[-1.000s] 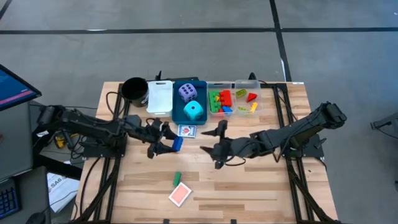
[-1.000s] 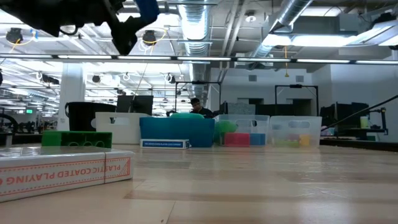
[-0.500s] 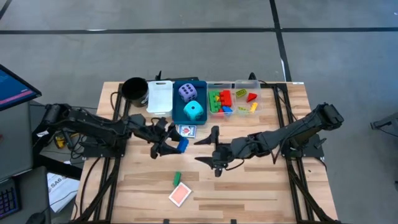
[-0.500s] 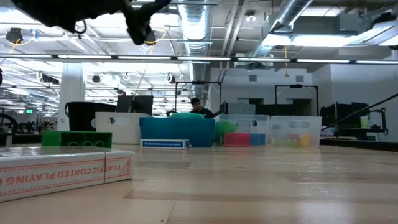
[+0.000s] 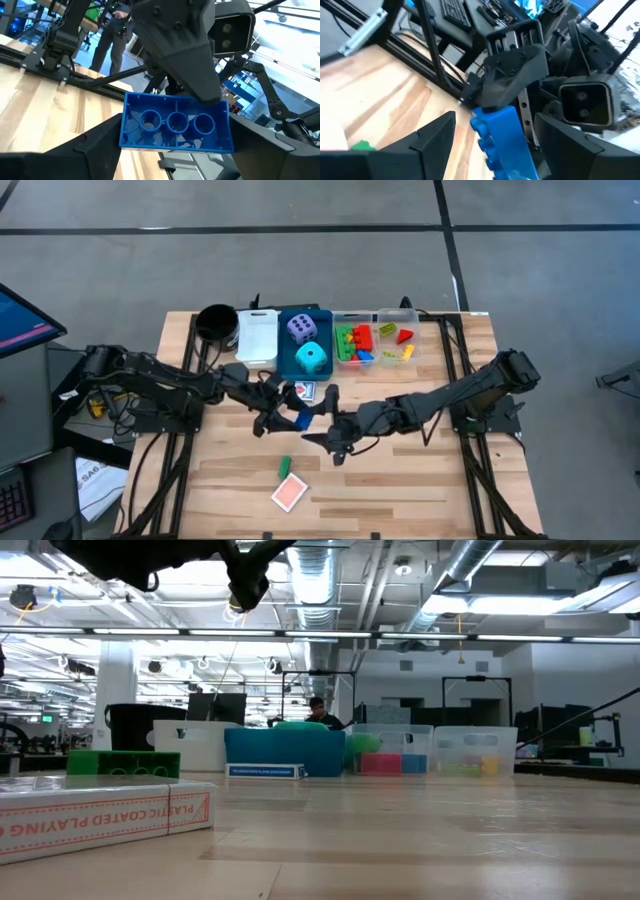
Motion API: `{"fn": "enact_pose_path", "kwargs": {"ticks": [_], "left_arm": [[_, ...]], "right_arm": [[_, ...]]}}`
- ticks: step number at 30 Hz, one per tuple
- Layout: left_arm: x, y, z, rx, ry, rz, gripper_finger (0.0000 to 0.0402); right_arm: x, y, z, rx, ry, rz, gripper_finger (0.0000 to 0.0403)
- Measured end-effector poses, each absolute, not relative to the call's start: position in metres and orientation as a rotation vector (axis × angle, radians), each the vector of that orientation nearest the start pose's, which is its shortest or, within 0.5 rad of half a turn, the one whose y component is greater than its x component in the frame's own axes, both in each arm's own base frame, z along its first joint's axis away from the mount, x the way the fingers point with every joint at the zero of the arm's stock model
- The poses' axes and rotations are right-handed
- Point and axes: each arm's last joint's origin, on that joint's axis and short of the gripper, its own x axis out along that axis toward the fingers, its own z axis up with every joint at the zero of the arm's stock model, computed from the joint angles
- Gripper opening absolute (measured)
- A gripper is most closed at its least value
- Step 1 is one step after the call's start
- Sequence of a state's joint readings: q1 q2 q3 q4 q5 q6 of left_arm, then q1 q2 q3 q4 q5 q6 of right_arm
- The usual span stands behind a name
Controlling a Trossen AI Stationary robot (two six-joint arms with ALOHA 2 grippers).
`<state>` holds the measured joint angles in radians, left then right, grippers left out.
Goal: Pick & Place Toys
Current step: Put the blue 8 stud game piece into the right transparent bin
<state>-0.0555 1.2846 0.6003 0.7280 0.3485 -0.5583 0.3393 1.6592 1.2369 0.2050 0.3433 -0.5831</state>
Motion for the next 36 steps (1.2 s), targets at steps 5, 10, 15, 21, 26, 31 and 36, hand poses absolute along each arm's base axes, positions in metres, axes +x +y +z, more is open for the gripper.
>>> {"fn": "enact_pose_path", "kwargs": {"ticks": [5,10,15,21,26,31,36], "left_arm": [[0.267,-0.025,0.255,-0.542,0.055,-0.41,0.0309],[0.267,-0.025,0.255,-0.542,0.054,-0.411,0.0306],[0.267,-0.025,0.256,-0.541,0.046,-0.413,0.0308],[0.267,-0.025,0.255,-0.563,0.062,-0.419,0.0306],[0.267,-0.025,0.255,-0.617,0.073,-0.414,0.031],[0.267,-0.025,0.256,-0.605,0.053,-0.414,0.0312],[0.265,-0.022,0.26,-0.582,0.025,-0.409,0.0313]], "right_arm": [[0.366,0.117,0.3,-0.612,0.198,0.088,0.0268],[0.367,0.115,0.3,-0.588,0.198,0.09,0.0266],[0.368,0.112,0.301,-0.576,0.187,0.079,0.0235],[0.369,0.108,0.301,-0.568,0.198,0.073,0.0143],[0.368,0.108,0.3,-0.603,0.209,0.076,0.0099],[0.368,0.108,0.3,-0.592,0.207,0.071,0.0099],[0.368,0.108,0.301,-0.56,0.204,0.063,0.0098]]}}
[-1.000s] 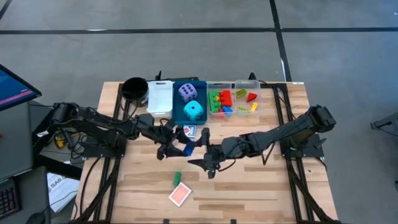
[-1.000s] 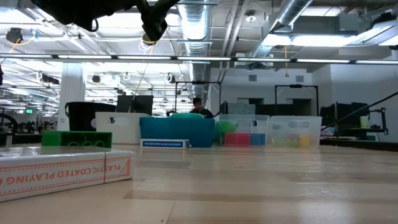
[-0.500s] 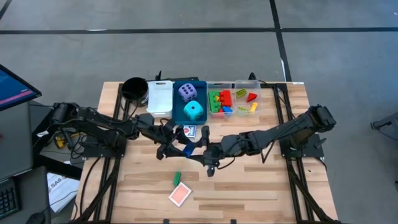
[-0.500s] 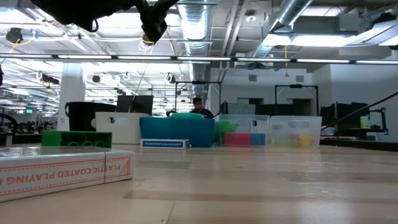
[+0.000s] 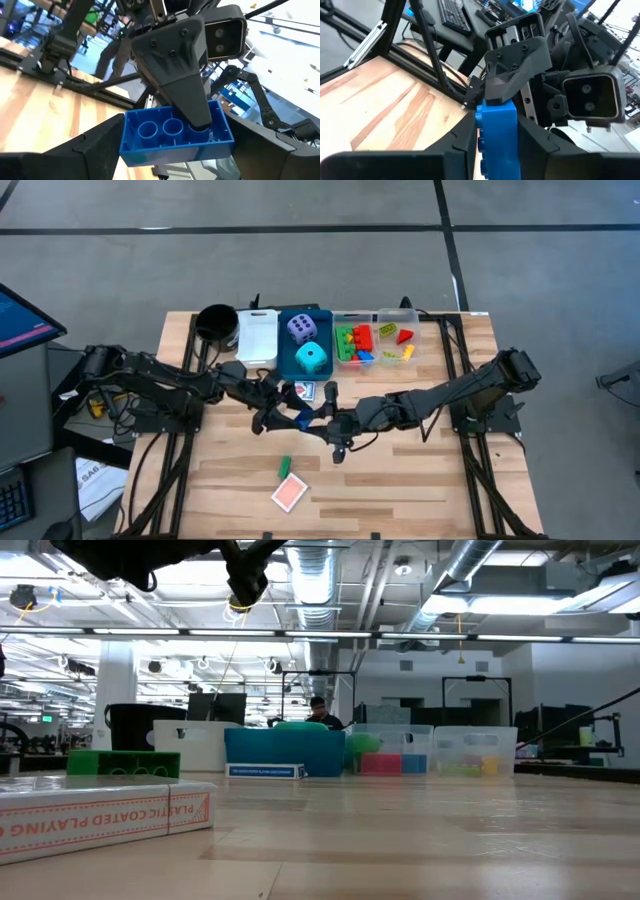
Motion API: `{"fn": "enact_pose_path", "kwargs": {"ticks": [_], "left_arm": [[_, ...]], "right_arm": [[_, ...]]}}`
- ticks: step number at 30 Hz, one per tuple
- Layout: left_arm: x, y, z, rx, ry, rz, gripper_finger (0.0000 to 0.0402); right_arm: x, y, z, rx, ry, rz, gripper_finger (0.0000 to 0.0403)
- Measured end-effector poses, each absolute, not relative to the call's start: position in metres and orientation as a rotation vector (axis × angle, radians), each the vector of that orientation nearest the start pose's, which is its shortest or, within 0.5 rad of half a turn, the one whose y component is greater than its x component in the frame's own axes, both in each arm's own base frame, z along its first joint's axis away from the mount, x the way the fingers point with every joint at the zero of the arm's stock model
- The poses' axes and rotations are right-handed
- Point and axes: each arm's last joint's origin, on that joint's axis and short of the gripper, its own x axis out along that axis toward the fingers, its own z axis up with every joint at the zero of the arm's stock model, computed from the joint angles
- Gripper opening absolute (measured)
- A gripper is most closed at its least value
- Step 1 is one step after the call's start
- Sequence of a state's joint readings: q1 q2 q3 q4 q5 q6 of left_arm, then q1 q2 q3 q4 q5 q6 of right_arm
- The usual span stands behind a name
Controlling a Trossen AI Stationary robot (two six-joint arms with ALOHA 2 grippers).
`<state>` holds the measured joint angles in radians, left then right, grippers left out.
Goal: Pick & Place Toys
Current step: Put the blue 8 stud game piece into the right transparent bin
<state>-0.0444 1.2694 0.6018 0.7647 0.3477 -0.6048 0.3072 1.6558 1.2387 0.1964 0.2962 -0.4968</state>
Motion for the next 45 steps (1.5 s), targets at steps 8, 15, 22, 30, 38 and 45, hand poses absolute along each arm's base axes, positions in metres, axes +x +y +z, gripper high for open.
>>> {"fn": "enact_pose_path", "kwargs": {"ticks": [8,15,22,30,38,45], "left_arm": [[0.245,-0.011,0.288,-0.512,-0.085,-0.453,0.0312],[0.217,-0.003,0.309,-0.424,-0.123,-0.419,0.0313],[0.196,0.008,0.314,-0.419,-0.083,-0.342,0.0313],[0.192,0.01,0.308,-0.442,-0.01,-0.31,0.0313],[0.193,0.01,0.299,-0.467,0.081,-0.29,0.0312],[0.192,0.01,0.297,-0.473,0.103,-0.288,0.0312]], "right_arm": [[0.367,0.108,0.292,-0.567,0.279,0.01,0.0091],[0.364,0.104,0.289,-0.57,0.36,-0.167,0.0097],[0.349,0.084,0.274,-0.587,0.596,-0.524,0.0098],[0.31,0.015,0.262,-0.299,0.863,-0.886,0.0099],[0.265,-0.04,0.263,-0.056,0.919,-1.149,0.0106],[0.235,-0.08,0.234,0.083,0.92,-1.2,0.0106]]}}
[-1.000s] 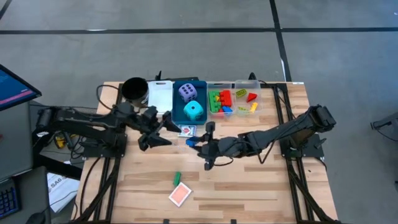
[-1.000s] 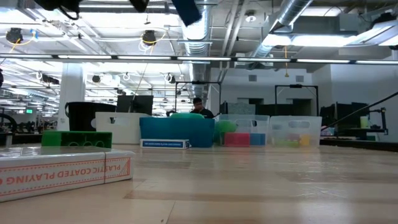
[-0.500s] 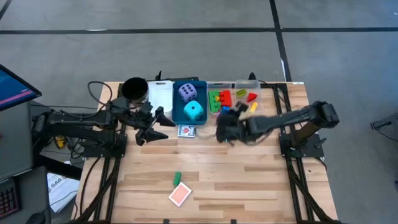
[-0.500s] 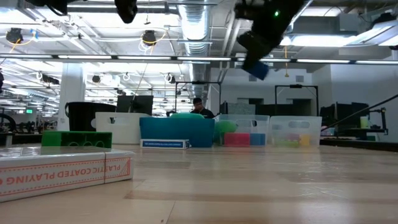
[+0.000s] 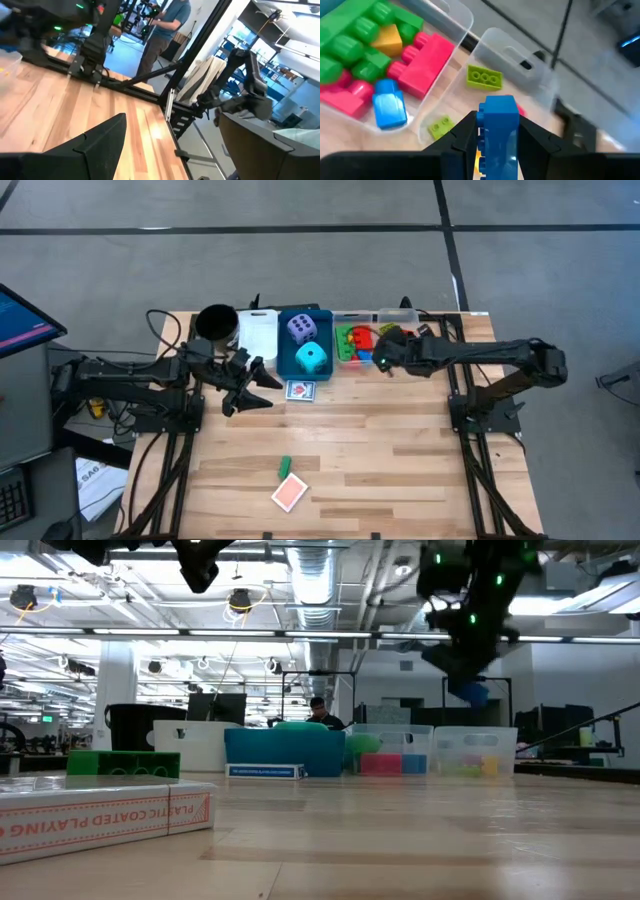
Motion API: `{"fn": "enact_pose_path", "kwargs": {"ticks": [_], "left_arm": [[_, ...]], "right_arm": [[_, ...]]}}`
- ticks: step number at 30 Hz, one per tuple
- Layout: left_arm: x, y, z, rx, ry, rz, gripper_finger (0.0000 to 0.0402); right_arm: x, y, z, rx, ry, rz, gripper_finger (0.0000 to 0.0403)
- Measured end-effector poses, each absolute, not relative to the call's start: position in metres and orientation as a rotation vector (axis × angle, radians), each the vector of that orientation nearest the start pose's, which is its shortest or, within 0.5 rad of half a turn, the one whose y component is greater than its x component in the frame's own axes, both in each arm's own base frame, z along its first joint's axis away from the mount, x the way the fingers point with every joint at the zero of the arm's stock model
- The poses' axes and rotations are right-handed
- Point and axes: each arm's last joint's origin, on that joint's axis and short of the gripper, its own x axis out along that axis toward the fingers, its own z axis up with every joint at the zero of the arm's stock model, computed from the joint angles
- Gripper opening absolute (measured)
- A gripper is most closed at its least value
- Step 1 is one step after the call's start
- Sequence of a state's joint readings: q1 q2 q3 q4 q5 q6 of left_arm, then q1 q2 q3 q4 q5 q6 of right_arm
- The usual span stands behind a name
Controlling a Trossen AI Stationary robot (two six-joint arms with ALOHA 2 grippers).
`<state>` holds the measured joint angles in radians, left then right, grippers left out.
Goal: Pick & Place Toys
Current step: Put the blue 8 stud game piece into the right transparent bin, then put the green 8 stud game piece into the right transparent bin
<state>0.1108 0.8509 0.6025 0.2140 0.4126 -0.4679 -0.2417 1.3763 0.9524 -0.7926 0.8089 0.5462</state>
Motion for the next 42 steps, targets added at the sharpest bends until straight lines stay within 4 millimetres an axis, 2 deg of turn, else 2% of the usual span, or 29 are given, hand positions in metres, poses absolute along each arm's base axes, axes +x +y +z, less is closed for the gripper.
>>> {"fn": "enact_pose_path", "kwargs": {"ticks": [4,7,10,16,19,27,30,33,38,42], "left_arm": [[0.193,0.01,0.296,-0.475,0.11,-0.289,0.0313],[0.193,0.01,0.296,-0.475,0.109,-0.29,0.0312],[0.193,0.01,0.296,-0.475,0.11,-0.289,0.0313],[0.193,0.01,0.296,-0.475,0.109,-0.287,0.0313],[0.193,0.01,0.296,-0.475,0.108,-0.283,0.0312],[0.193,0.01,0.296,-0.474,0.109,-0.284,0.0313],[0.193,0.008,0.295,-0.425,0.114,-0.296,0.0313],[0.194,0.002,0.294,-0.363,0.117,-0.33,0.0314],[0.205,-0.014,0.282,-0.258,0.179,-0.407,0.0311],[0.219,-0.028,0.263,-0.22,0.273,-0.449,0.031]], "right_arm": [[0.224,-0.1,0.208,0.182,0.906,-1.17,0.0107],[0.22,-0.11,0.196,0.26,0.876,-1.142,0.0107],[0.221,-0.114,0.194,0.262,0.851,-1.13,0.0107],[0.228,-0.116,0.202,0.251,0.748,-1.114,0.0119],[0.228,-0.117,0.202,0.24,0.753,-1.107,0.0149],[0.228,-0.114,0.201,0.228,0.763,-1.098,0.026],[0.236,-0.1,0.202,0.18,0.769,-1.028,0.0276],[0.248,-0.074,0.204,0.139,0.732,-0.924,0.028],[0.267,-0.012,0.211,0.056,0.602,-0.733,0.0281],[0.273,0.038,0.22,0.04,0.472,-0.578,0.0281]]}}
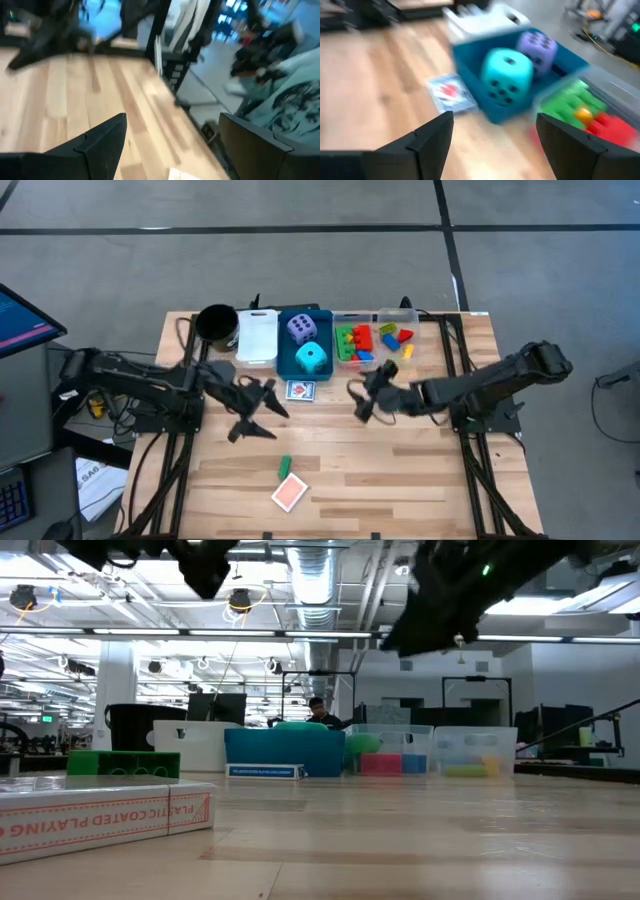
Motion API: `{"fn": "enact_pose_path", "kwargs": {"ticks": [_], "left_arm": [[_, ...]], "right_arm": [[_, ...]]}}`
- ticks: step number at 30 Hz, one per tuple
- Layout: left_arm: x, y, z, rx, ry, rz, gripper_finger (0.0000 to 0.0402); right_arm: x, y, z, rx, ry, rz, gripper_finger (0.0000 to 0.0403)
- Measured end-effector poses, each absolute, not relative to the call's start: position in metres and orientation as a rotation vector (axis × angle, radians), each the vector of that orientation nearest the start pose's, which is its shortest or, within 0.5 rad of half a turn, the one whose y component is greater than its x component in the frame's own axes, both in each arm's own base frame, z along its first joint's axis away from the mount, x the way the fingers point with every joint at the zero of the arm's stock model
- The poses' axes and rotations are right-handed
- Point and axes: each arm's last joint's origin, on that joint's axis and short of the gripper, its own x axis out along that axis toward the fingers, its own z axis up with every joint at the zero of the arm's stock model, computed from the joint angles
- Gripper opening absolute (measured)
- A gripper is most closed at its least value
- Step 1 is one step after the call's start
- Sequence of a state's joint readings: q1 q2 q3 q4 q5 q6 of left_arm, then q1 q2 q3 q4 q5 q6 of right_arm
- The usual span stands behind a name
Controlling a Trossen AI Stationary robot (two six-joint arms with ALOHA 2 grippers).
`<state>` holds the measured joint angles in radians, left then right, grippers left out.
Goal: Pick & Place Toys
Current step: Put the green 8 stud game piece into the right transparent bin
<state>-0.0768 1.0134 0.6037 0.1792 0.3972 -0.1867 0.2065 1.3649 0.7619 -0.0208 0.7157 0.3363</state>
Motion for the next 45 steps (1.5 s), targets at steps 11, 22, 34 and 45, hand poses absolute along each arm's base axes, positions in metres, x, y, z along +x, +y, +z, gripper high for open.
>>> {"fn": "enact_pose_path", "kwargs": {"ticks": [11,22,34,45], "left_arm": [[0.254,-0.055,0.197,-0.121,0.556,-0.331,0.031],[0.256,-0.088,0.161,0.257,0.635,-0.496,0.0326],[0.247,-0.106,0.157,0.823,0.534,-0.671,0.0337],[0.247,-0.104,0.146,0.85,0.593,-0.694,0.0336]], "right_arm": [[0.266,0.097,0.232,0.021,0.331,-0.384,0.0281],[0.266,0.097,0.233,0.029,0.322,-0.383,0.0281],[0.266,0.096,0.233,0.03,0.323,-0.387,0.0281],[0.266,0.097,0.233,0.031,0.324,-0.382,0.0281]]}}
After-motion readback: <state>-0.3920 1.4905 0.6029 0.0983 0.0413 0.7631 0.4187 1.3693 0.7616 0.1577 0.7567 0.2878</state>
